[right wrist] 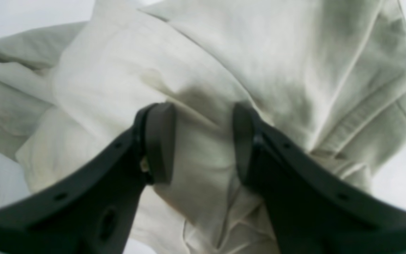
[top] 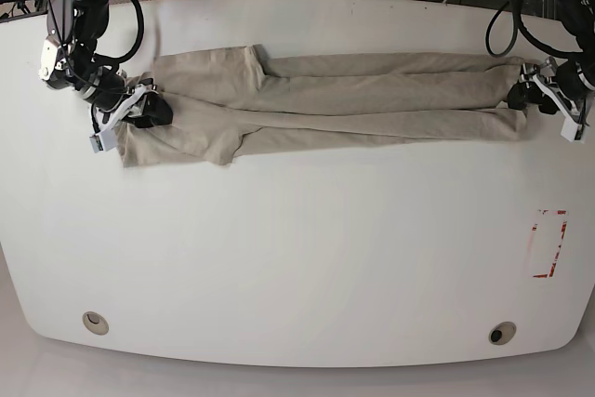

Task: Fold the T-shirt properly
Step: 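Fold the strip end with the left gripper toward the right gripper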

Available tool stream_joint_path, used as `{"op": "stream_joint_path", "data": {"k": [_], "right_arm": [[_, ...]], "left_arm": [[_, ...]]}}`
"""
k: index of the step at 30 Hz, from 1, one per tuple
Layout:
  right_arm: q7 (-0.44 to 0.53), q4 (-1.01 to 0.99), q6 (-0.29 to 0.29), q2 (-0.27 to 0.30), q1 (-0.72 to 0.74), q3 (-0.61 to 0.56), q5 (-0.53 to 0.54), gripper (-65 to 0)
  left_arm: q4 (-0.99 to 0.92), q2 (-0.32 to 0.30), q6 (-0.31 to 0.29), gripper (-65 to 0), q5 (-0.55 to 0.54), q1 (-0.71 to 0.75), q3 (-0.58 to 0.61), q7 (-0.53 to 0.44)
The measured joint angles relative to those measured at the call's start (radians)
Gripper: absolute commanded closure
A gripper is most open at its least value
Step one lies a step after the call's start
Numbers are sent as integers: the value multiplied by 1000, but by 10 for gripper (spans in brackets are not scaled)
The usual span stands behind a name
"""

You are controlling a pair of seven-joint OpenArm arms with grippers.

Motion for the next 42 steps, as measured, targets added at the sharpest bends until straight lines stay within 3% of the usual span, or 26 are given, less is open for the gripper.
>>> {"op": "stream_joint_path", "data": {"k": [12,19,24,26,28,30,31,37,42], "right_arm": [[1,0,0,-8,0,0,8,-263],[0,0,0,-8,0,0,8,-263],[0,0,0,-8,0,0,8,-263],[0,0,3,-8,0,0,7,-263],[0,0,3,-8,0,0,8,-263],[0,0,4,-8,0,0,8,-263],[0,0,4,-8,0,0,8,-263],[0,-1,4,-10,0,0,8,-263],[0,-2,5,-11,0,0,8,-263]], "left_arm": [[-110,10,0,-440,-5,34,1,-118],[-166,67,0,-440,-21,-41,-3,-156],[-189,75,-4,-433,-41,-49,1,-165],[-188,89,-4,-375,-41,-49,0,-178],[-192,101,-5,-258,-41,-51,3,-181],[-194,106,-4,-82,-32,-53,4,-176],[-193,109,-3,-32,-30,-52,4,-170],[-146,111,-3,-11,-5,-41,4,-132],[54,113,2,-11,8,-20,11,-117]]}}
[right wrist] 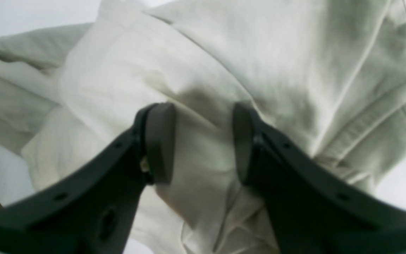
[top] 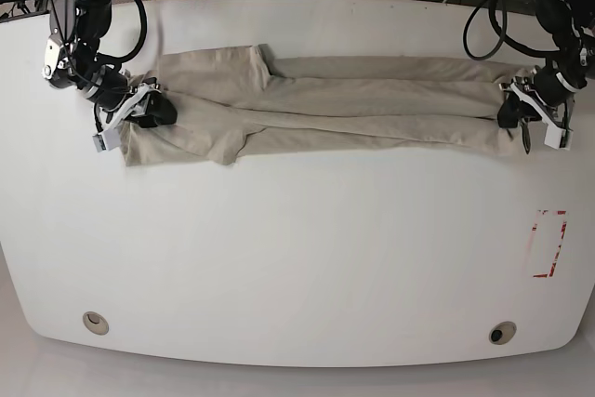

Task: Fold the T-shirt properly
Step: 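Fold the strip end with the left gripper toward the right gripper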

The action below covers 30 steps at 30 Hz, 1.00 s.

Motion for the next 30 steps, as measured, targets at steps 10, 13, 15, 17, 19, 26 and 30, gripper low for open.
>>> {"op": "stream_joint_path", "data": {"k": [10,13,15,17,19,26,30], "right_arm": [[0,1,2,-11,3,2,0,-263],[0,1,2,-11,3,2,0,-263],[0,1,2,-11,3,2,2,-263],[0,1,2,-11,3,2,-1,-263],[0,1,2,-12,3,2,0,-263],[0,1,2,-12,3,2,2,-263],[0,1,2,-12,3,2,0,-263]], "left_arm": [[315,43,-2,-11,-2,23,249,73],[322,62,-2,-11,-6,16,337,80],[320,86,-2,-11,2,2,376,87],[317,112,-2,-11,4,-16,413,87],[314,143,-2,-11,2,-32,444,84],[238,211,-2,-13,11,-82,460,73],[212,239,-2,-33,83,-93,463,90]]}}
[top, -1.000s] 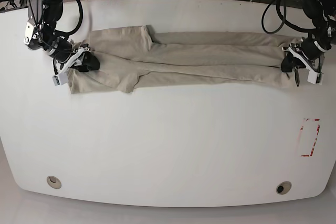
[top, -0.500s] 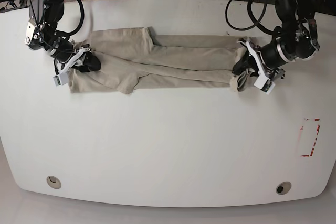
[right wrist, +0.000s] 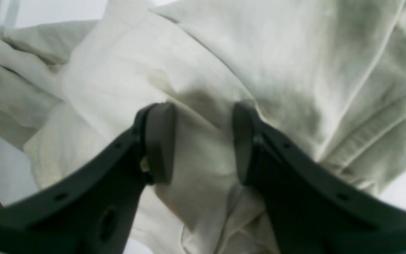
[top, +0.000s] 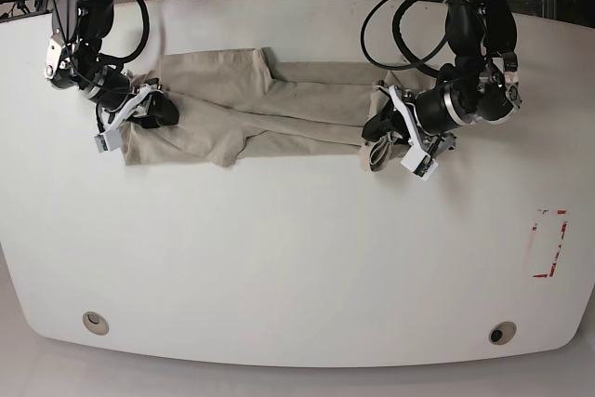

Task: Fold the T-shirt properly
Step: 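Fold the strip end with the left gripper toward the right gripper, then release the shirt and reposition both grippers at the folded strip's ends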

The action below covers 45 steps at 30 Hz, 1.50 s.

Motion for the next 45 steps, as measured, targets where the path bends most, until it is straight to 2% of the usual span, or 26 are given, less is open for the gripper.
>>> {"op": "stream_joint_path", "data": {"k": [7,11,14,21,26,31,34,37,40,41,43,45], "right_arm": [[0,0,0,0,0,0,0,-263],[0,0,0,0,0,0,1,-263],[0,0,0,0,1,0,0,-263],[-3,0,0,0,3,0,3,-263],[-3,0,0,0,3,0,4,-263],[-14,0,0,-2,13,0,0,-263],[-42,0,0,-2,24,0,-1,-266],[-50,5,0,-3,31,0,-1,-270],[-101,55,-6,-6,37,2,-27,-274],[-115,71,-7,-5,40,2,-26,-287],[-168,109,-8,-5,57,5,-27,-355],[-218,141,-7,-5,78,10,-8,-449]], "left_arm": [[0,2,0,-263,0,-12,0,-13],[0,19,1,-331,2,-12,44,-14],[6,30,0,-350,0,-13,117,-14],[95,58,0,-349,-50,-12,210,5],[139,58,0,-346,-97,-22,101,67],[138,-19,1,-344,-86,-32,0,71],[110,-77,0,-344,-74,-30,-1,71],[58,-108,0,-343,-43,-23,1,72],[-7,-137,0,-304,-31,-5,2,51],[-38,-146,0,-292,-19,2,2,40],[-89,-154,0,-269,-15,13,0,-1],[-129,-154,0,-269,-23,23,2,-18]]}}
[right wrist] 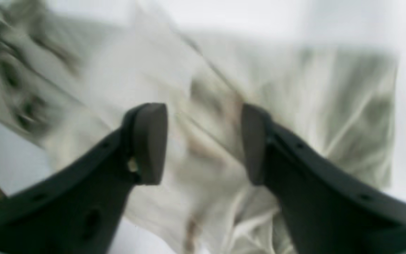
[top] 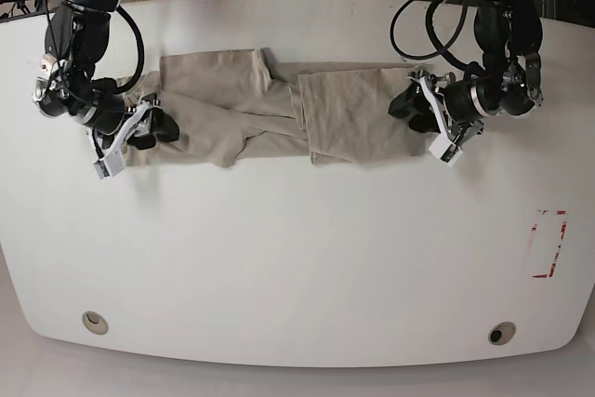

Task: Fold the T-shirt properly
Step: 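Release the shirt and reposition both grippers at the folded strip's ends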

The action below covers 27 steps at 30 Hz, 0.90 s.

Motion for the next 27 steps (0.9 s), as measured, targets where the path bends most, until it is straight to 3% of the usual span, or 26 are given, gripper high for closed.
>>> {"op": "stream_joint_path", "data": {"k": [3,5,12,18,27], "right_arm": [[-53,13,0,-9,21,77,108,-604],[-87,13,-1,-6,29,175,124,-650],[-174,-66,-5,16,79,360,138,-650],[-149,-267,-4,53,68,378,119,-650],[-117,-271,-1,-12,52,346,154,-650]], "left_arm": [[-62,0,0,-269,0,1,0,-5],[-74,-2,0,-269,-8,0,-1,-12],[-76,-2,0,-269,-8,-2,0,-15],[-76,-2,0,-269,-7,-2,0,-15],[-76,-2,0,-269,-8,-2,0,-15]]}}
